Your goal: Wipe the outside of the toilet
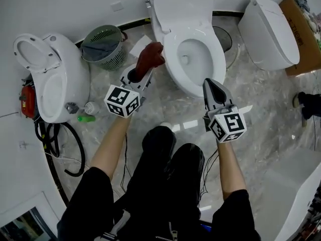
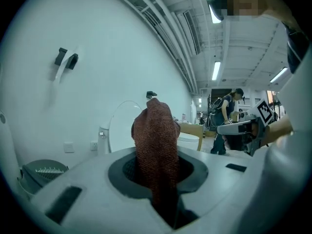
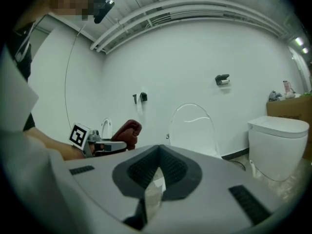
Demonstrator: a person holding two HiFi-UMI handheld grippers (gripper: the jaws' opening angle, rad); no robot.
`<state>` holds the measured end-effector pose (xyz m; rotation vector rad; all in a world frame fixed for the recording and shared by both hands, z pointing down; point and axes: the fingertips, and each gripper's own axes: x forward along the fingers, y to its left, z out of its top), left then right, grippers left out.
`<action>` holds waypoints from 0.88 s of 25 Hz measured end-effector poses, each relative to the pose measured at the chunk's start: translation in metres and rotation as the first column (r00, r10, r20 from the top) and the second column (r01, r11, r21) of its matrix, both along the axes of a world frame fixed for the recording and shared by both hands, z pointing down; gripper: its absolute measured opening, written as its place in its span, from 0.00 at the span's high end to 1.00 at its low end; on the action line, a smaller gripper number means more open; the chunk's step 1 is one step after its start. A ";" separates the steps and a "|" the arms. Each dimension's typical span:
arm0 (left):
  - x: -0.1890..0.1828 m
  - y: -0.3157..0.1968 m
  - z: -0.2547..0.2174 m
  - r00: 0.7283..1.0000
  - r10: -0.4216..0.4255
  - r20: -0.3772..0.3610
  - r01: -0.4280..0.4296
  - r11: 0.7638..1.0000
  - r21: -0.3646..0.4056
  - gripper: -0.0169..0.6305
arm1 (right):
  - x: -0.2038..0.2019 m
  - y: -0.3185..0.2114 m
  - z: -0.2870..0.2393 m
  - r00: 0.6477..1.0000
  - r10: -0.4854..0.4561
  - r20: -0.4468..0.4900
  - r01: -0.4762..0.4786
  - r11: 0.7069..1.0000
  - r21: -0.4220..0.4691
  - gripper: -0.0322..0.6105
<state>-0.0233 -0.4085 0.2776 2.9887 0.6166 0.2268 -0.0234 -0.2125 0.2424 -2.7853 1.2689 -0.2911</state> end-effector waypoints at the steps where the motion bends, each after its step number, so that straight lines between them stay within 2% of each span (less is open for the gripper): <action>1: 0.005 -0.003 0.017 1.000 -0.008 -0.006 0.008 1.000 -0.002 0.85 | 0.001 -0.001 0.013 1.000 -0.011 -0.003 0.011 1.000 -0.002 0.95; 10: 0.052 -0.025 0.153 0.997 -0.070 -0.035 0.070 0.998 0.002 0.85 | 0.004 0.004 0.105 0.996 -0.053 -0.075 0.054 0.999 0.005 0.95; 18: 0.086 -0.040 0.227 0.993 -0.111 -0.033 0.111 0.994 0.003 0.86 | 0.005 0.023 0.153 0.995 -0.026 -0.096 0.031 0.998 0.052 0.95; 22: 0.100 -0.050 0.255 0.986 -0.165 -0.026 0.167 0.984 0.065 0.86 | -0.006 0.036 0.177 0.996 -0.017 -0.085 0.020 0.999 0.036 0.95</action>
